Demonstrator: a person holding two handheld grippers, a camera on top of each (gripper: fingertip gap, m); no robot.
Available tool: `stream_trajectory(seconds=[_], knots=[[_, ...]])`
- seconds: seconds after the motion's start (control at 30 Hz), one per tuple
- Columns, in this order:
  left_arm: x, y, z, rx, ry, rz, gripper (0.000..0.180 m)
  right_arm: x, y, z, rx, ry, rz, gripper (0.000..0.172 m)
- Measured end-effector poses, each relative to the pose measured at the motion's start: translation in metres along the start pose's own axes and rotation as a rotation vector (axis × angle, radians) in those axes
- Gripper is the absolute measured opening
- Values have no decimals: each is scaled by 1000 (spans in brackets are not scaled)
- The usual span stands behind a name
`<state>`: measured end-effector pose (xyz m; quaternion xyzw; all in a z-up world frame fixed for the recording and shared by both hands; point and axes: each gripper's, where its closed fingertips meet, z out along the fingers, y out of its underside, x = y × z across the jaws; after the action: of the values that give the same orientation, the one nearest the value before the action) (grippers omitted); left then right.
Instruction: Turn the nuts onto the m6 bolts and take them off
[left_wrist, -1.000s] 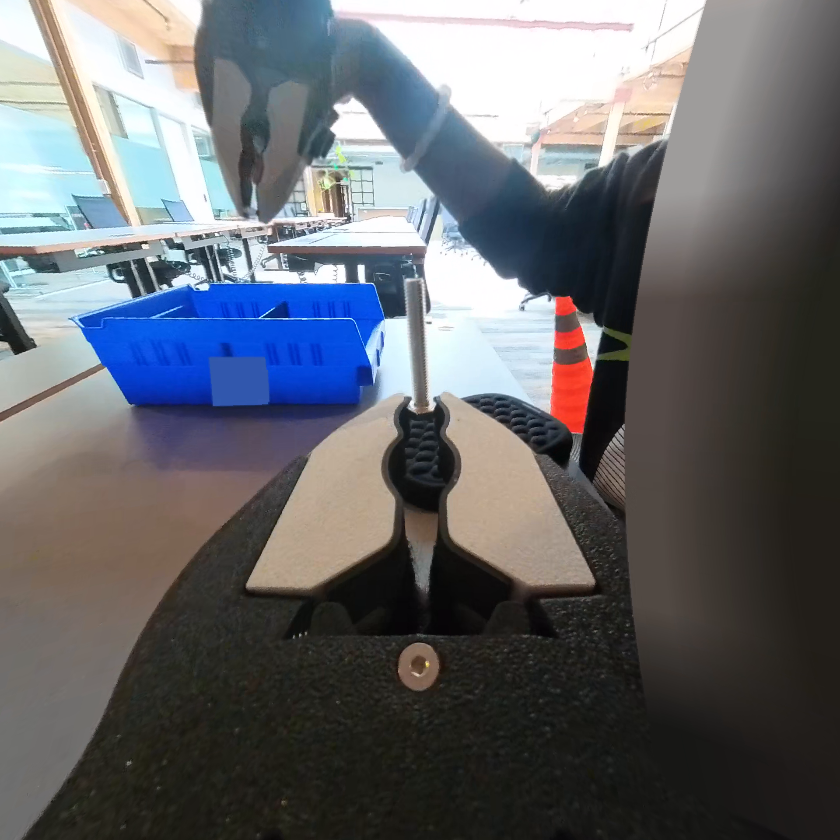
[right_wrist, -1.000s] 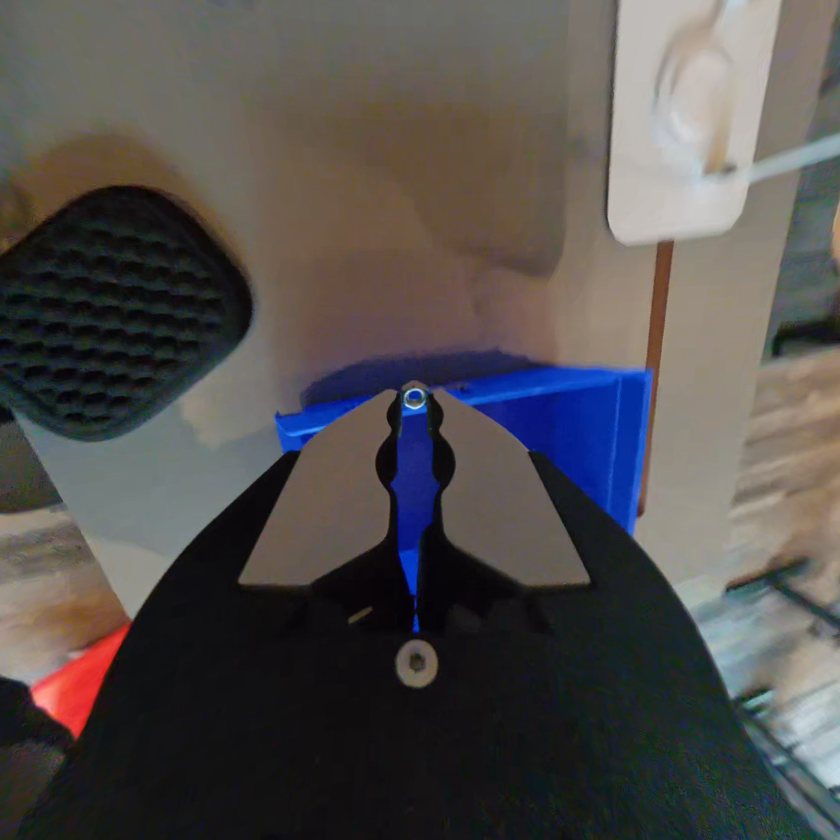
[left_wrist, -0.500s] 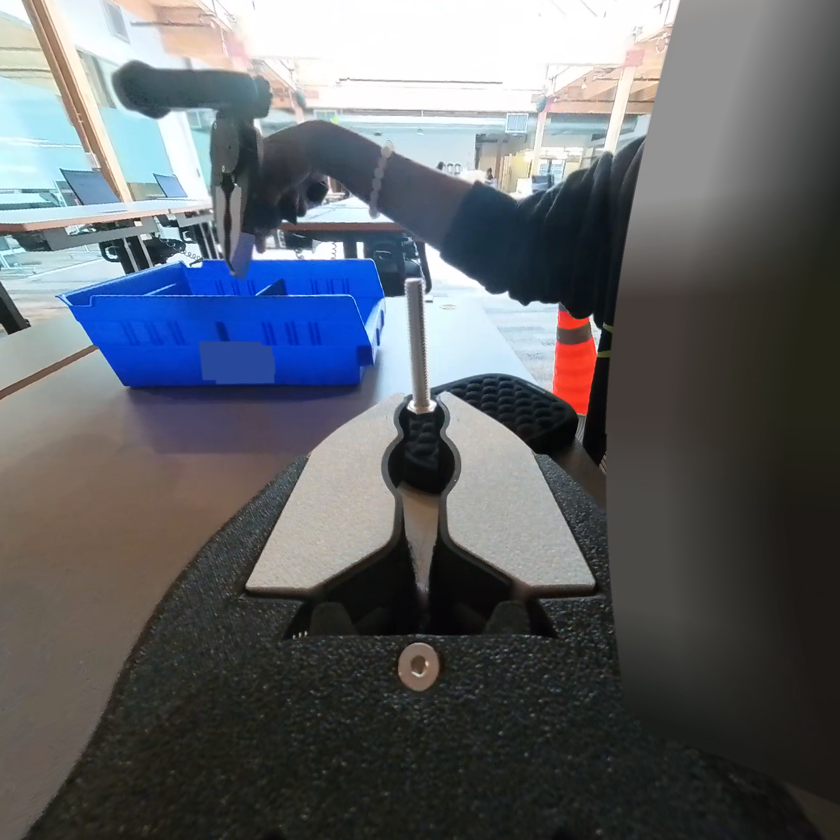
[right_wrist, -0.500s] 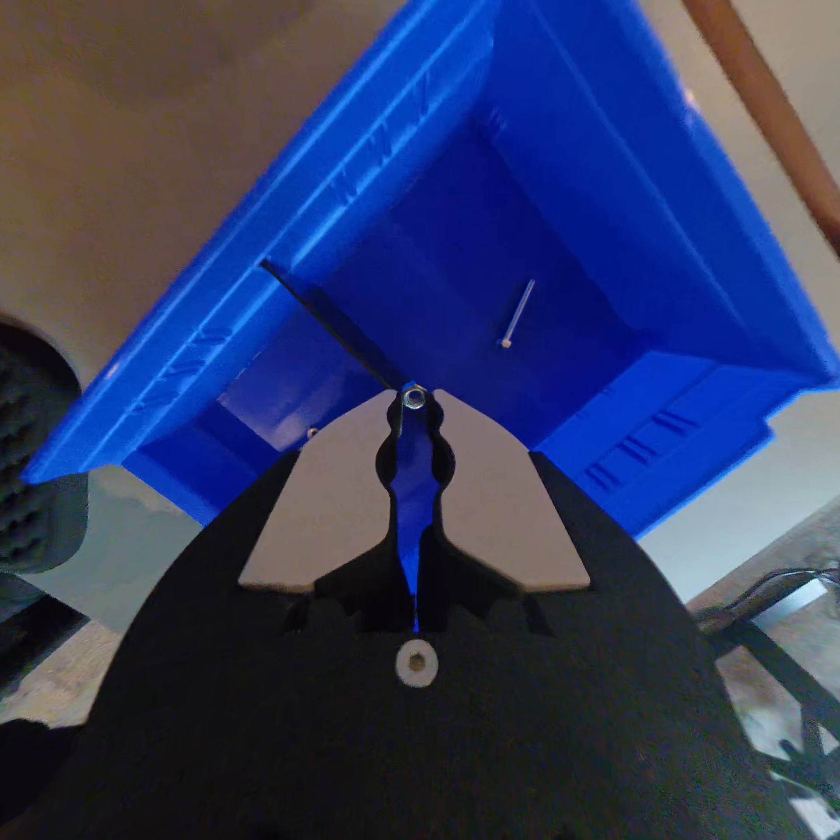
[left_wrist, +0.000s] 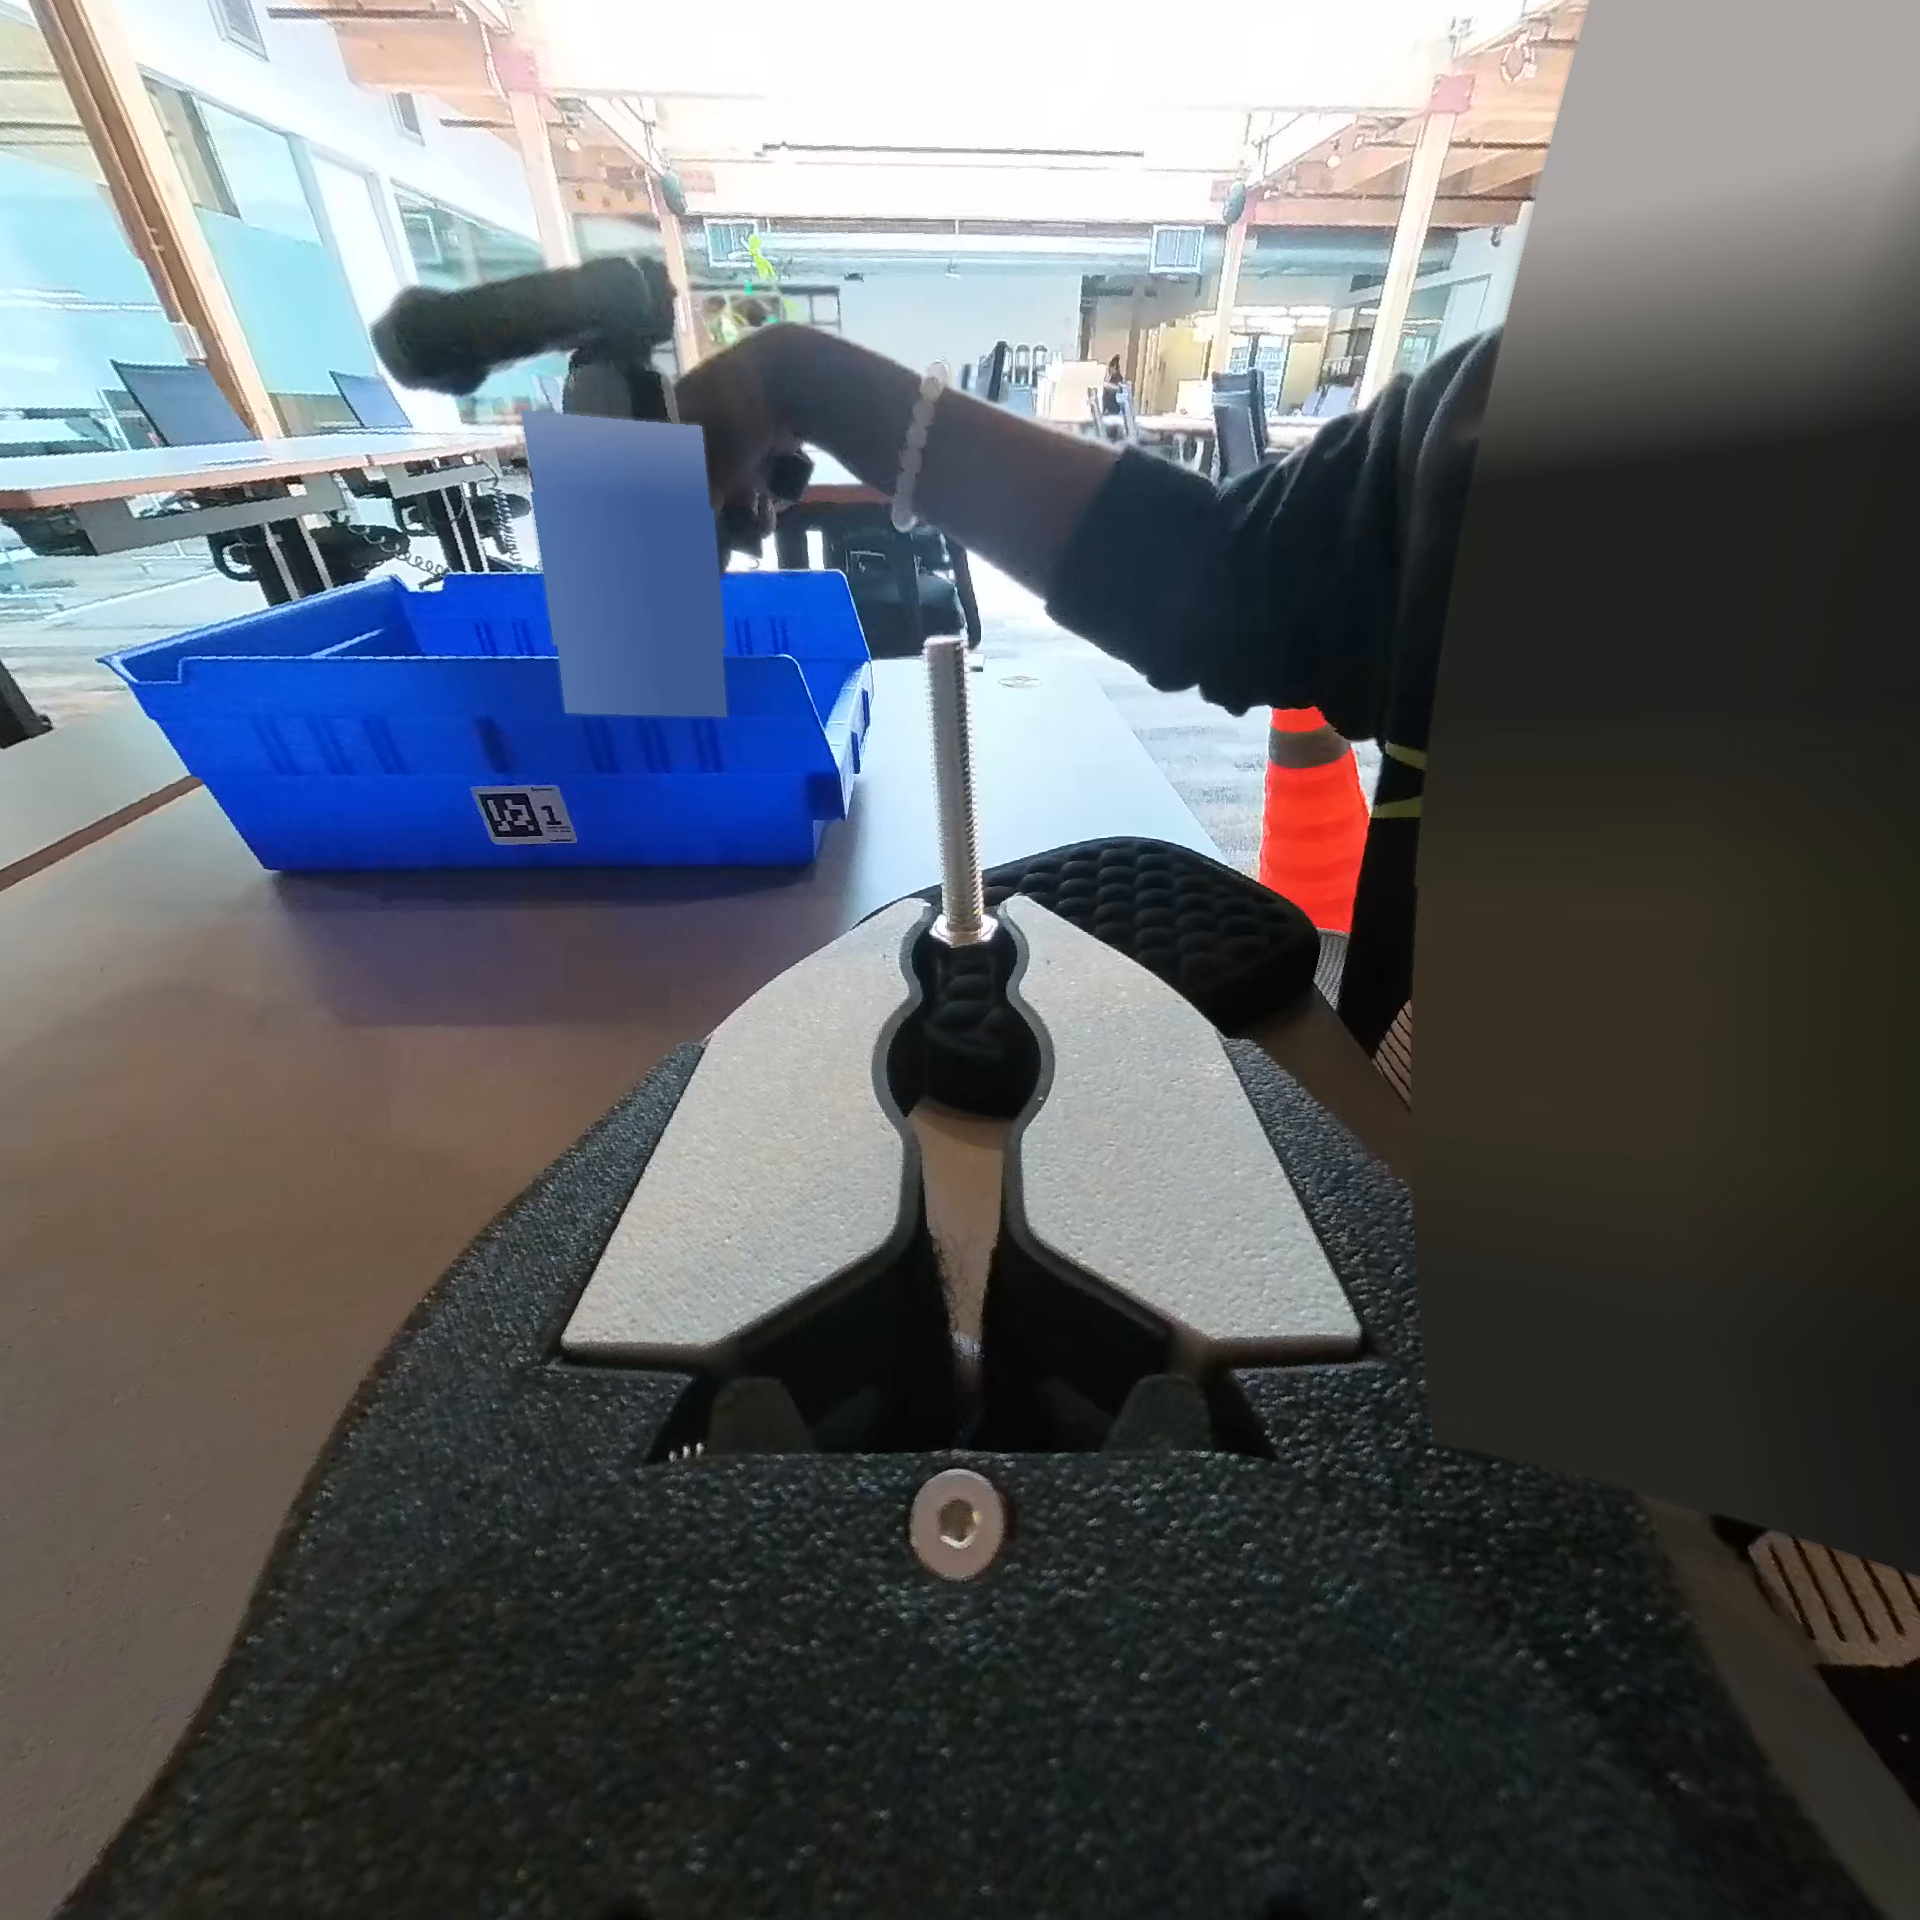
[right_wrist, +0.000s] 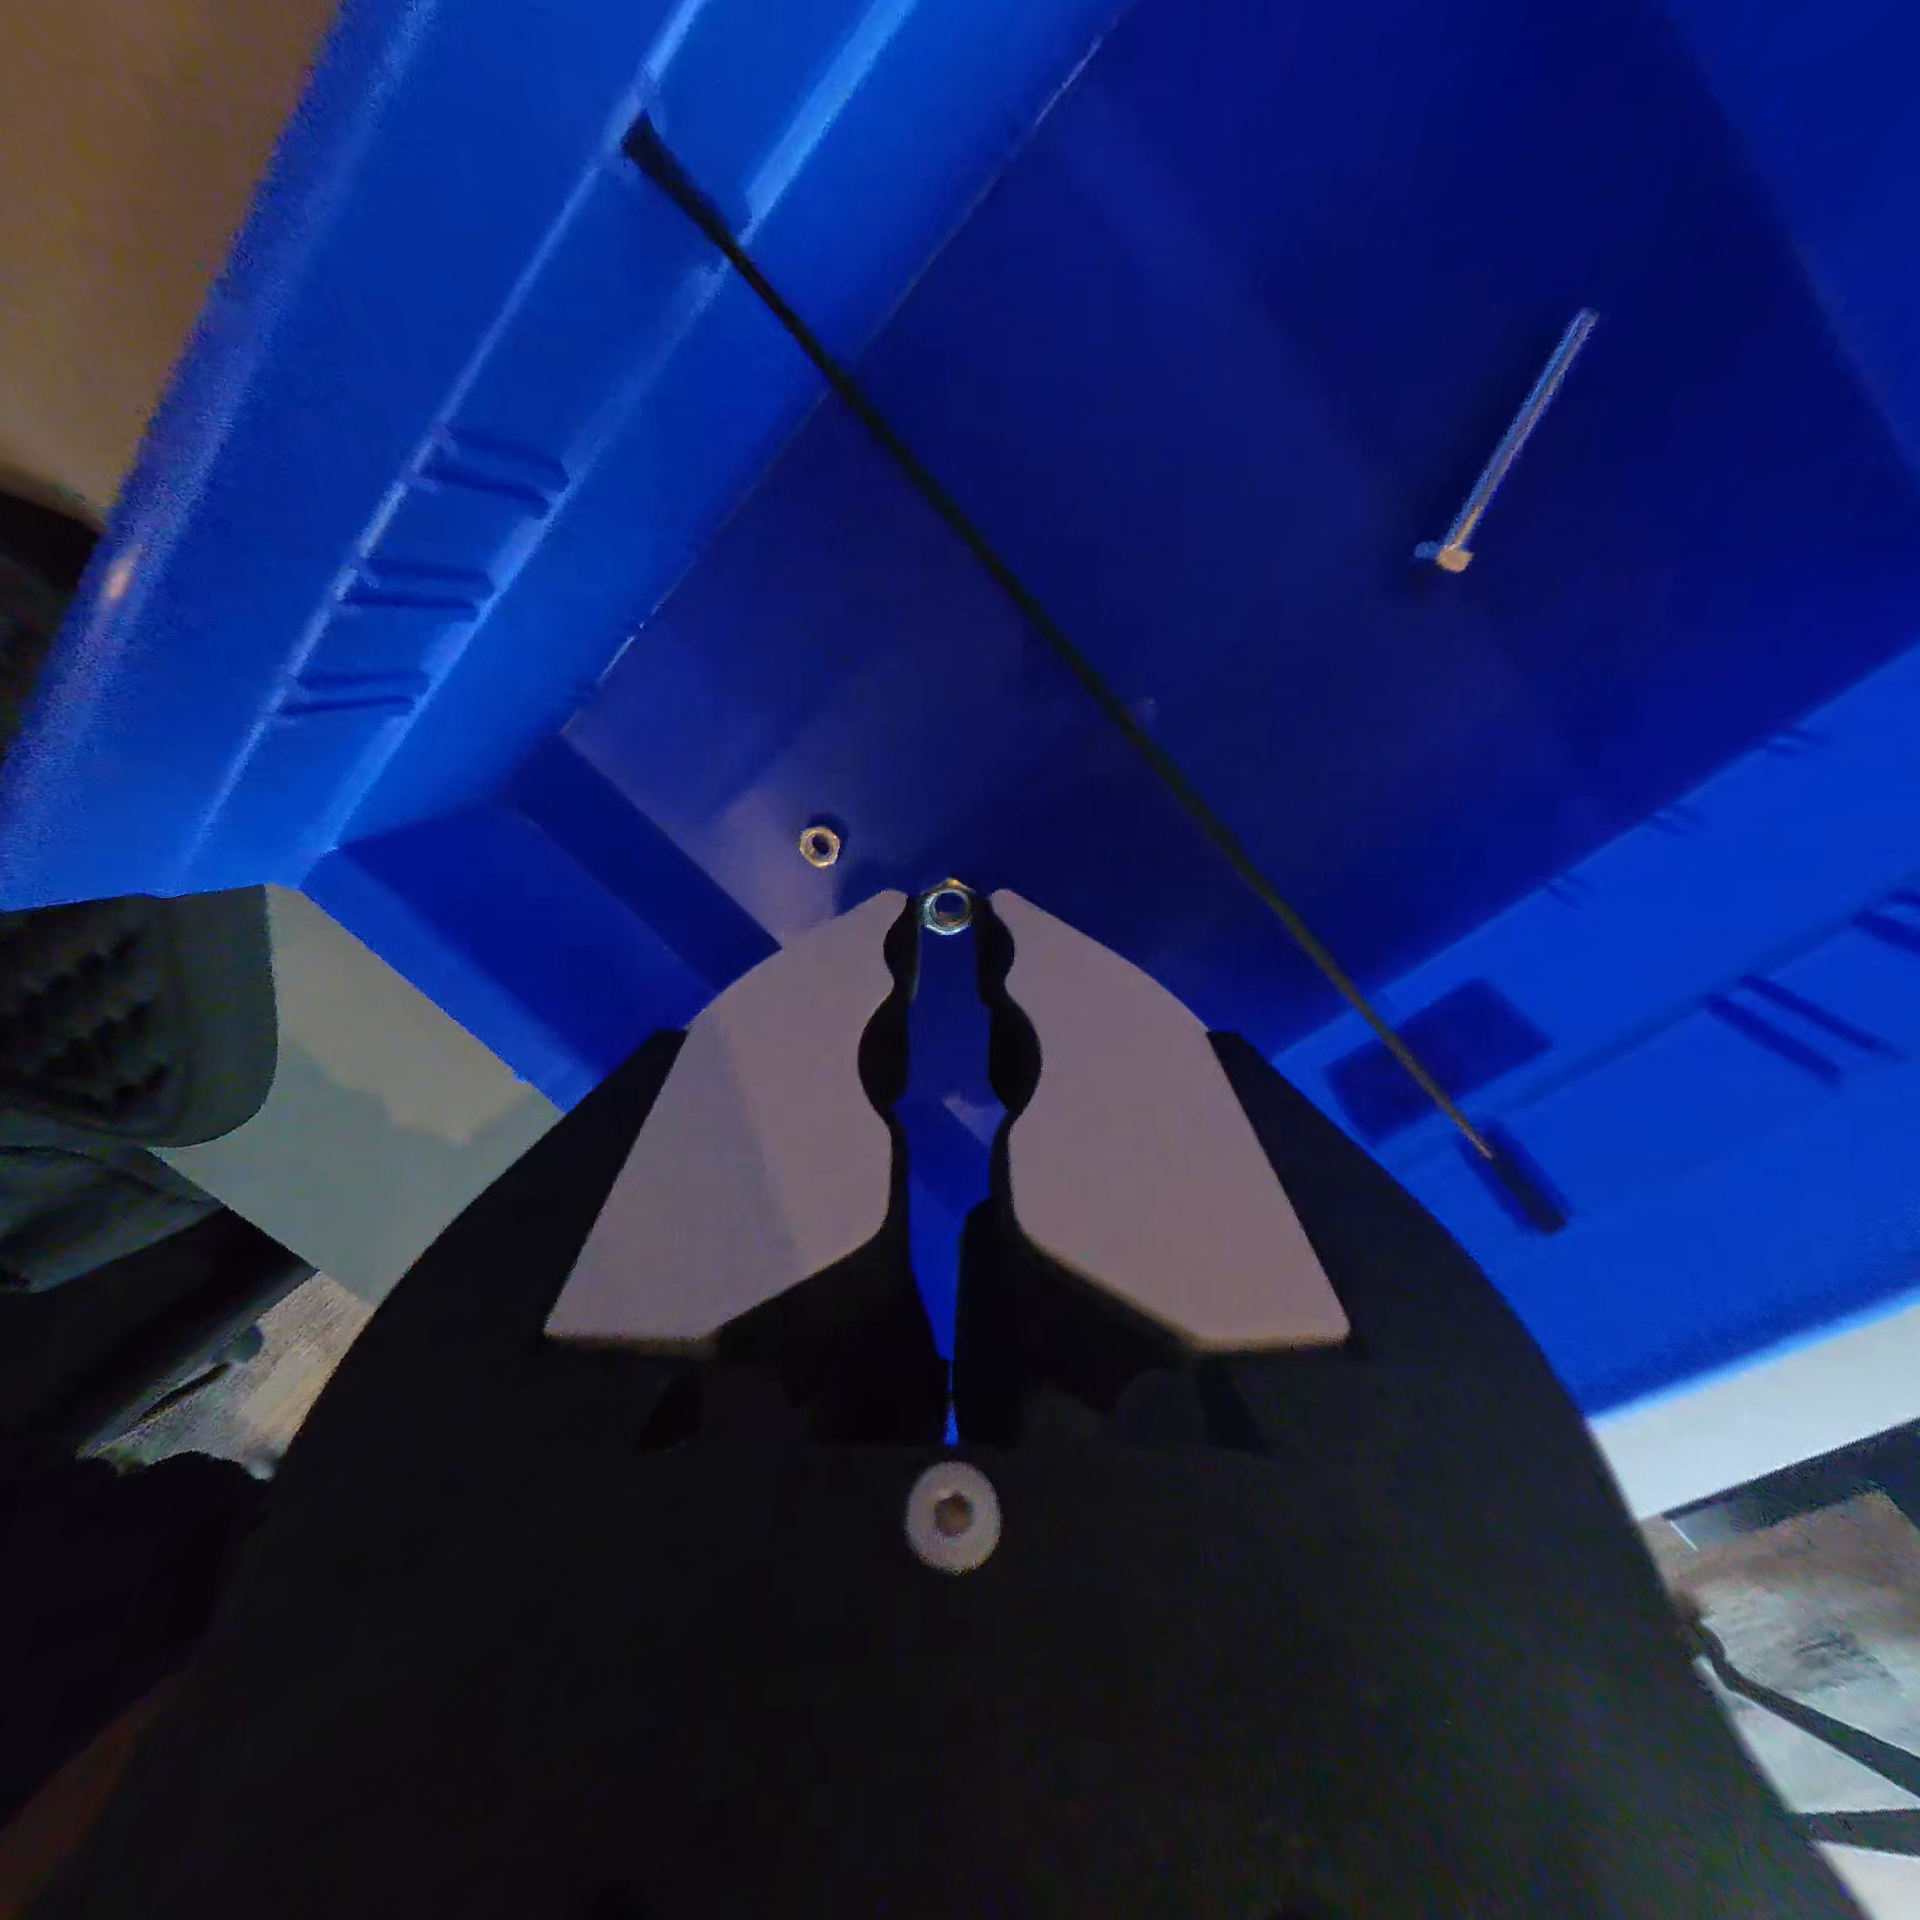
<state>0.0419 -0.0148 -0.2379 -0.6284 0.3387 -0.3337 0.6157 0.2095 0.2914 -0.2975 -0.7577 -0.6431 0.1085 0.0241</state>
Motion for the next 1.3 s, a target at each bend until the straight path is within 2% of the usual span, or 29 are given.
stream_trajectory(seconds=[0.3,0.6,0.8,0.97,1.13,1.2,1.3], knots=[[2,1,0,-9,5,1,9,-3,21,32,-75,8,13,10],[4,3,1,-19,10,2,8,-1,31,47,-119,47,1,10],[4,3,1,-22,12,1,8,-2,29,45,-105,53,-2,14],[4,1,0,-8,9,-3,9,-9,27,25,-97,85,-34,19],[4,0,1,-1,9,-2,9,-58,-11,-22,60,137,-216,29],[4,0,1,-2,9,0,9,-95,-38,-42,164,147,-341,30],[5,-1,1,-2,8,7,9,-172,-78,-60,307,76,-574,30]])
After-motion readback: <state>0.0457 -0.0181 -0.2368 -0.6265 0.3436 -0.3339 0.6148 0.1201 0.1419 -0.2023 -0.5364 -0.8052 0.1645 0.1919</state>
